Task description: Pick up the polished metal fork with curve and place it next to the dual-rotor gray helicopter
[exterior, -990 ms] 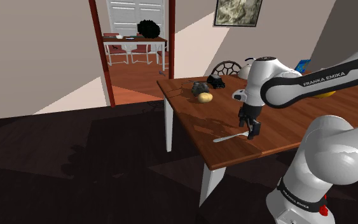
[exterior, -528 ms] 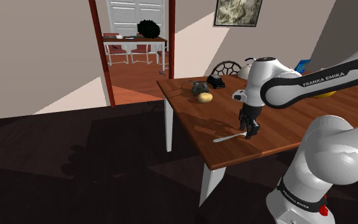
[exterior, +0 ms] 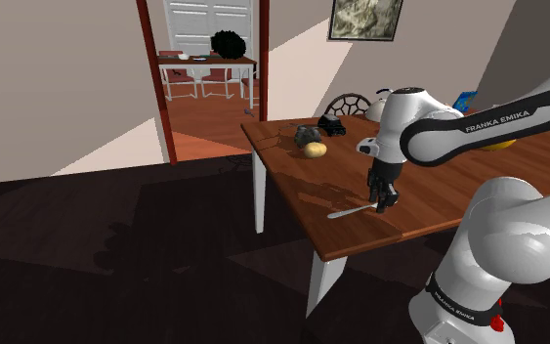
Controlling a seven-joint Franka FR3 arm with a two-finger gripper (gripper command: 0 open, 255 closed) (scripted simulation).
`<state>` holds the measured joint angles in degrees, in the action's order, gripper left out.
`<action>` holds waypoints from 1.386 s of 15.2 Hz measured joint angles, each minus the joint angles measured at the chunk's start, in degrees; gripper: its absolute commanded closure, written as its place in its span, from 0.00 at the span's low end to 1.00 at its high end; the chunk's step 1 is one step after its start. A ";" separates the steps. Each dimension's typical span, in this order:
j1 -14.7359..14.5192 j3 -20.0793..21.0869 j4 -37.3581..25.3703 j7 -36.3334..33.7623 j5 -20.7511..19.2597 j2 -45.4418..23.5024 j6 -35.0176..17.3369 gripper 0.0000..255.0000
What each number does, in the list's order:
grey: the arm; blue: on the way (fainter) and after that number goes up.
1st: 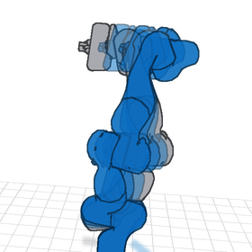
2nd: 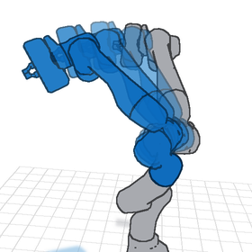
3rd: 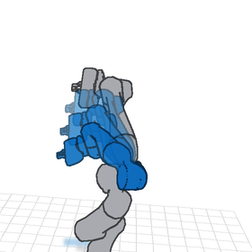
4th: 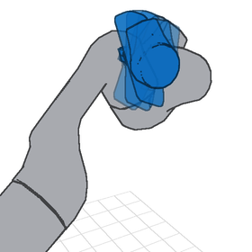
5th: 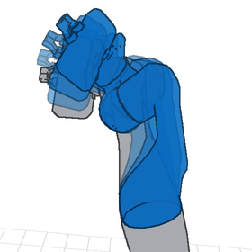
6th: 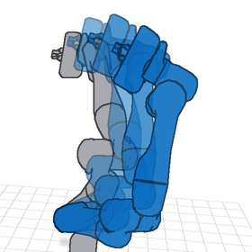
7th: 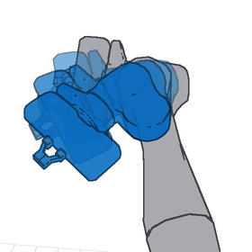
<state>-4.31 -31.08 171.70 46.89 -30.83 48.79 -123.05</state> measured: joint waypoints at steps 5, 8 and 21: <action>-0.30 1.11 -1.23 0.21 1.12 1.78 2.89 1.00; -0.62 2.28 -2.77 0.55 2.41 3.69 6.23 1.00; -2.08 6.64 -10.49 1.64 7.05 8.29 18.30 1.00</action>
<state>-6.39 -24.44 161.21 48.54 -23.77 57.08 -104.75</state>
